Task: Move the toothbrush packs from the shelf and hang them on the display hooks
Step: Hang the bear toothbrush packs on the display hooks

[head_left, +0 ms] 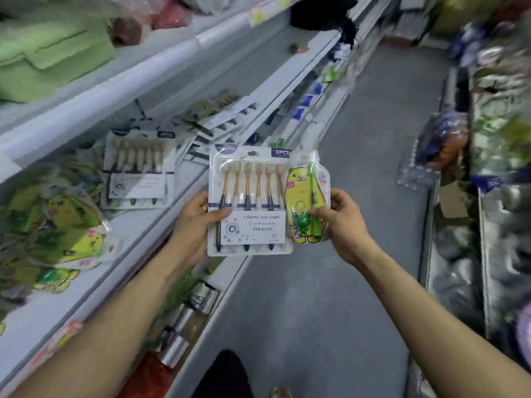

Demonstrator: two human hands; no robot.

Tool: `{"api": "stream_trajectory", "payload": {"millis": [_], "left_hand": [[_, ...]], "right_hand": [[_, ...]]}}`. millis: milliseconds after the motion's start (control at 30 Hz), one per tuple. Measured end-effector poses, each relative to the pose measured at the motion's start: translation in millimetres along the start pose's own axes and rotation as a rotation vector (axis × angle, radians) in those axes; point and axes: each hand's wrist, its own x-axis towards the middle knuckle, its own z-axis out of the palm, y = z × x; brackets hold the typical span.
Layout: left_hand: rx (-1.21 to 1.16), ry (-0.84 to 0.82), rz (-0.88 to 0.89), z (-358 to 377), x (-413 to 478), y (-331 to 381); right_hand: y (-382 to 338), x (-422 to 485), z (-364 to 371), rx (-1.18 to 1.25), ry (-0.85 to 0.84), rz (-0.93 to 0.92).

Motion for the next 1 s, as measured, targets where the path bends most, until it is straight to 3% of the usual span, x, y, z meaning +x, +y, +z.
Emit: {"api": "stream_trajectory", "payload": {"millis": [367,633,867,1000], "left_hand": [[0.080,-0.249,-0.058,194.4,261.2,-1.5],[0.122,-0.385,-0.116,355.7,433.2,14.7],[0.163,-0.485,-0.060,520.0,561.0,17.1],[0.149,-0.414,-0.031,594.8,624.3,22.1]], "right_hand": [[-42.3,192.0,-143.5,0.141,0.361,-0.033],[-114.2,324.9,-242.1,0.154,0.565,-0.059],[-168.1,457.3,-354.1,0.166,0.628,-0.092],[-203.9,532.7,-414.4,0.178,0.586,-0.097]]}}
